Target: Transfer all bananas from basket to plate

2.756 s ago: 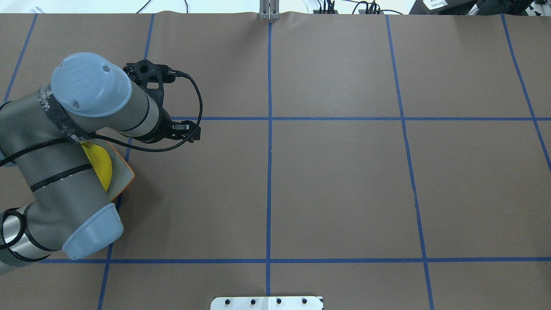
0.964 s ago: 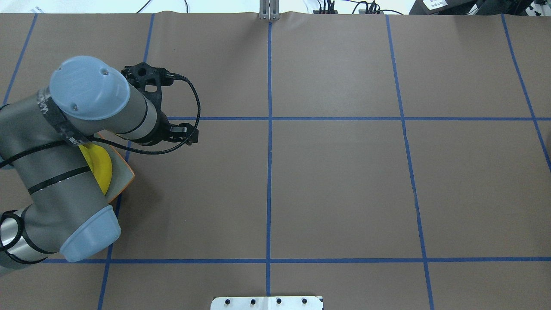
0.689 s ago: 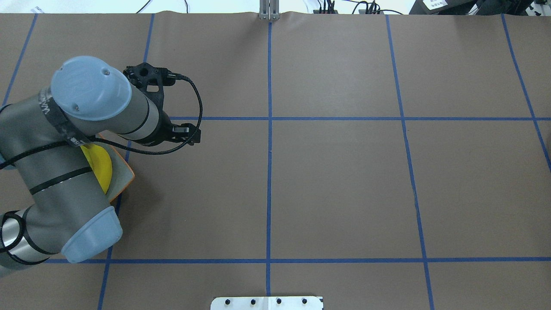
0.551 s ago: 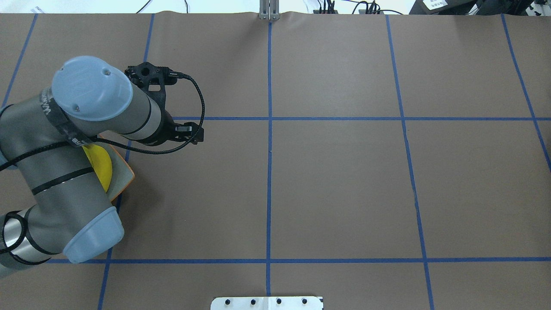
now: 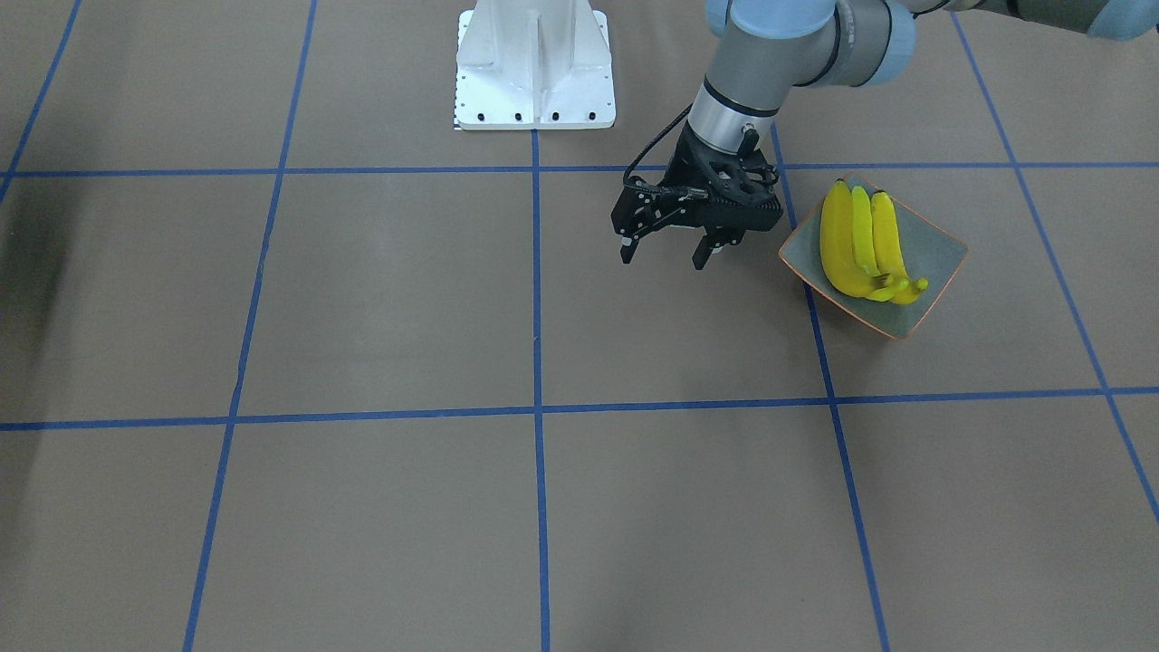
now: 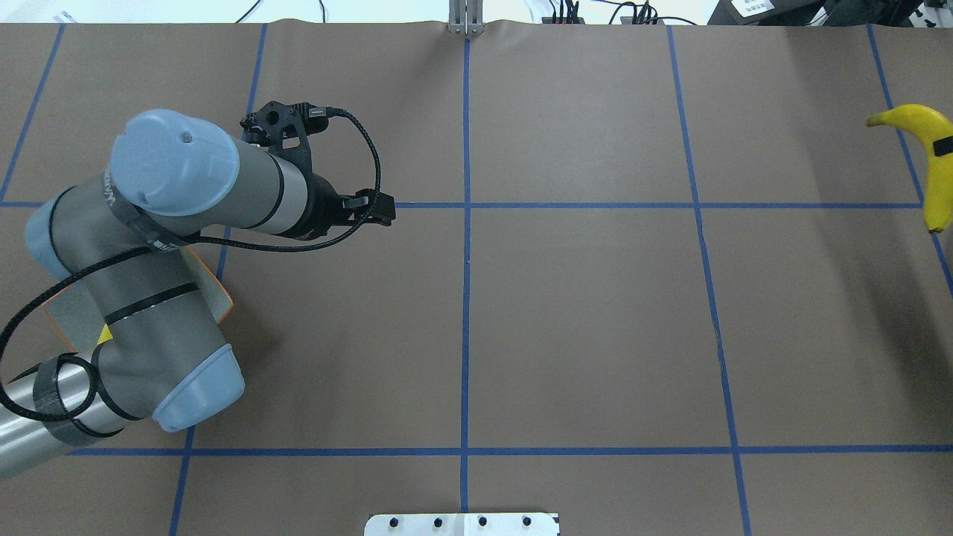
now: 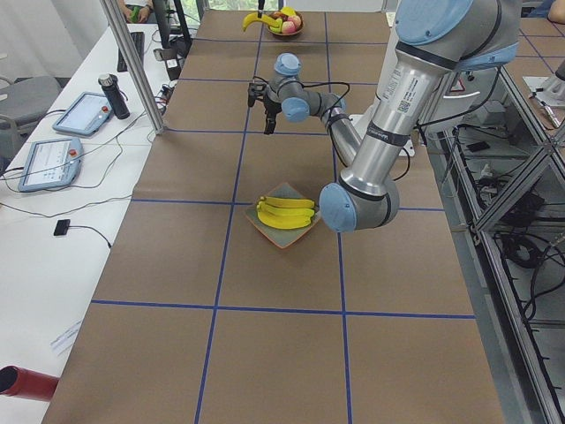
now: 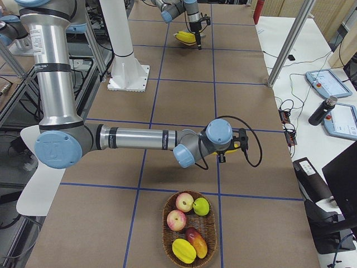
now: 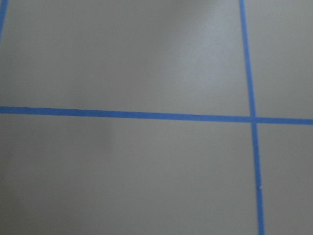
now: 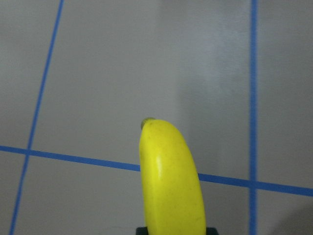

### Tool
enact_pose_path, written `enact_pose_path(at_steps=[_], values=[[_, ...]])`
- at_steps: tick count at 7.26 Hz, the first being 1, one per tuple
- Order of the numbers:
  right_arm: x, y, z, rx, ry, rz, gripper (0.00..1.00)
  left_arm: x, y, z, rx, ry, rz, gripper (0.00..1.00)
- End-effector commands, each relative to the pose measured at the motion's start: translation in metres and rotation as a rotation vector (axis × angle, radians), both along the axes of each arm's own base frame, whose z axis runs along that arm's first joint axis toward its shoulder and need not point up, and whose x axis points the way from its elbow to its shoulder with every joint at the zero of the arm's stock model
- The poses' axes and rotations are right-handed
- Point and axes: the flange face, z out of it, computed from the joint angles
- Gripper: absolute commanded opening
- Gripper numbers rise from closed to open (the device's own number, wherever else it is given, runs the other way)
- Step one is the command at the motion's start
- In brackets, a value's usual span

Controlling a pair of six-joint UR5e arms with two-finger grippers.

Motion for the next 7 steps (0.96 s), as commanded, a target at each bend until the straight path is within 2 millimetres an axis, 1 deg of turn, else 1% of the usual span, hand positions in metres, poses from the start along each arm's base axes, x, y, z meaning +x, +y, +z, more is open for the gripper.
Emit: enact_pose_path(at_steps=[1, 2, 3, 4, 5, 6, 7], values=[[-0.096, -0.009, -0.1, -0.005, -0.071, -0.081, 0.0, 0.031, 0.008, -0.033, 0.022, 0.084, 0.026, 1.0], [-0.132, -0.008, -0.137, -0.017, -0.098, -0.109, 0.0, 0.04, 0.02, -0.052, 0.049, 0.121, 0.05, 1.0], [-0.16, -0.006, -0.168, -0.022, -0.118, -0.124, 0.0, 0.048, 0.033, -0.066, 0.071, 0.158, 0.075, 1.0], [-0.185, -0.002, -0.19, -0.039, -0.124, -0.118, 0.0, 0.051, 0.037, -0.08, 0.086, 0.181, 0.083, 1.0], [-0.215, 0.002, -0.22, -0.068, -0.138, -0.102, 0.0, 0.061, 0.049, -0.096, 0.099, 0.201, 0.106, 1.0], [-0.243, 0.008, -0.245, -0.093, -0.153, -0.095, 0.0, 0.068, 0.057, -0.11, 0.108, 0.22, 0.121, 1.0], [-0.271, 0.02, -0.267, -0.123, -0.166, -0.081, 0.0, 0.075, 0.069, -0.124, 0.119, 0.239, 0.143, 1.0]])
